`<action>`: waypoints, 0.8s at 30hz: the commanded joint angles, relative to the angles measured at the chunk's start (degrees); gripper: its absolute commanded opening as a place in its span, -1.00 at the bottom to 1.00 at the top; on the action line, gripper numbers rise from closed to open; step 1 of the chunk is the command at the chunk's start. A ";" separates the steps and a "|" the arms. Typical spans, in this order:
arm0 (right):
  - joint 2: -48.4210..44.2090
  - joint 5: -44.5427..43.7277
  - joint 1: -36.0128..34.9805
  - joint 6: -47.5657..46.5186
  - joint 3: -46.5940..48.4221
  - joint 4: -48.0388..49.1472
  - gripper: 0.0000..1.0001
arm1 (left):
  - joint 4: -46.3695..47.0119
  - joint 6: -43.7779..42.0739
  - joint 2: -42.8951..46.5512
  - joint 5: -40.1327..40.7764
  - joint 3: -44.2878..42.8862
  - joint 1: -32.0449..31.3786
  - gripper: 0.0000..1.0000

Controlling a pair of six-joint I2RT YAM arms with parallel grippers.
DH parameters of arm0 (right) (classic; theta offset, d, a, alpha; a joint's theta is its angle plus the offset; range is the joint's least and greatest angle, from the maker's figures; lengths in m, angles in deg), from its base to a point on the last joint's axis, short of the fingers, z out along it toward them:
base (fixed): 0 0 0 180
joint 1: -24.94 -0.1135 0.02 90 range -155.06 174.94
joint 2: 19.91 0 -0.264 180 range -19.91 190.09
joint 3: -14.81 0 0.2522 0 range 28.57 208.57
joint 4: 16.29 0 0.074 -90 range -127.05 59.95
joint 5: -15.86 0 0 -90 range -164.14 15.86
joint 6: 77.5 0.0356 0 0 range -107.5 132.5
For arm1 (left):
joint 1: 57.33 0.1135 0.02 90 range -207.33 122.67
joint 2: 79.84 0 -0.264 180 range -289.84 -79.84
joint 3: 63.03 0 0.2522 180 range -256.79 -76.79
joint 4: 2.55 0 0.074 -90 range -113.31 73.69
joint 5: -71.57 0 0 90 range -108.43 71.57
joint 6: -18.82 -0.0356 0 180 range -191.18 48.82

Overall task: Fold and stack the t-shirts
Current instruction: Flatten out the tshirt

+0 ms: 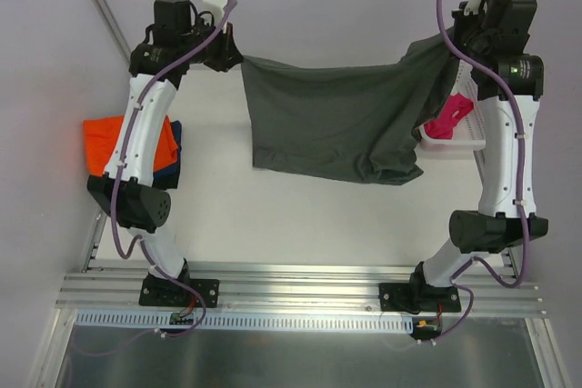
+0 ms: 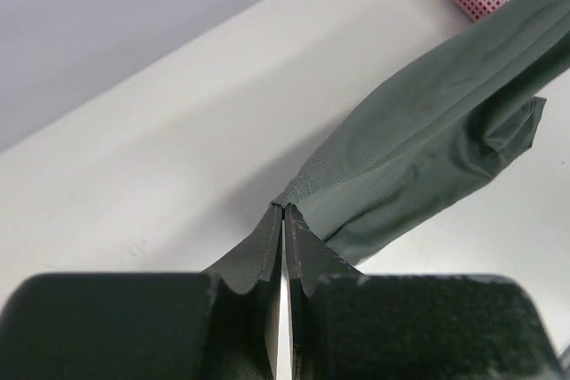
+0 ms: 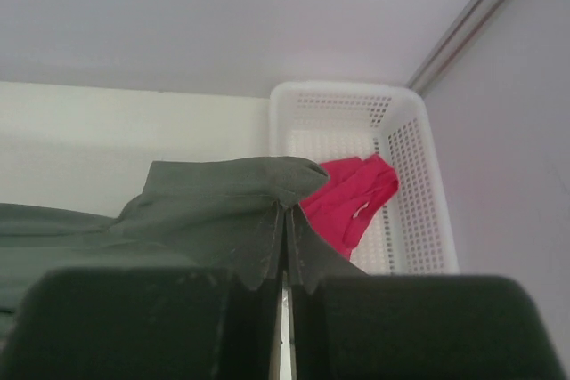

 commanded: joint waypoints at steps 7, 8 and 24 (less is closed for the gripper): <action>-15.28 5.70 0.00 7.50 -3.82 0.38 -0.99 | -1.53 -3.85 15.61 0.22 5.28 0.08 -1.00; -16.87 6.25 -0.17 8.03 -4.88 0.03 -0.99 | -1.80 -3.59 16.85 -0.31 7.03 0.08 -1.00; -48.43 11.62 2.02 5.93 -18.70 -14.20 -0.99 | -6.02 -0.60 49.64 -0.57 24.98 3.59 -1.00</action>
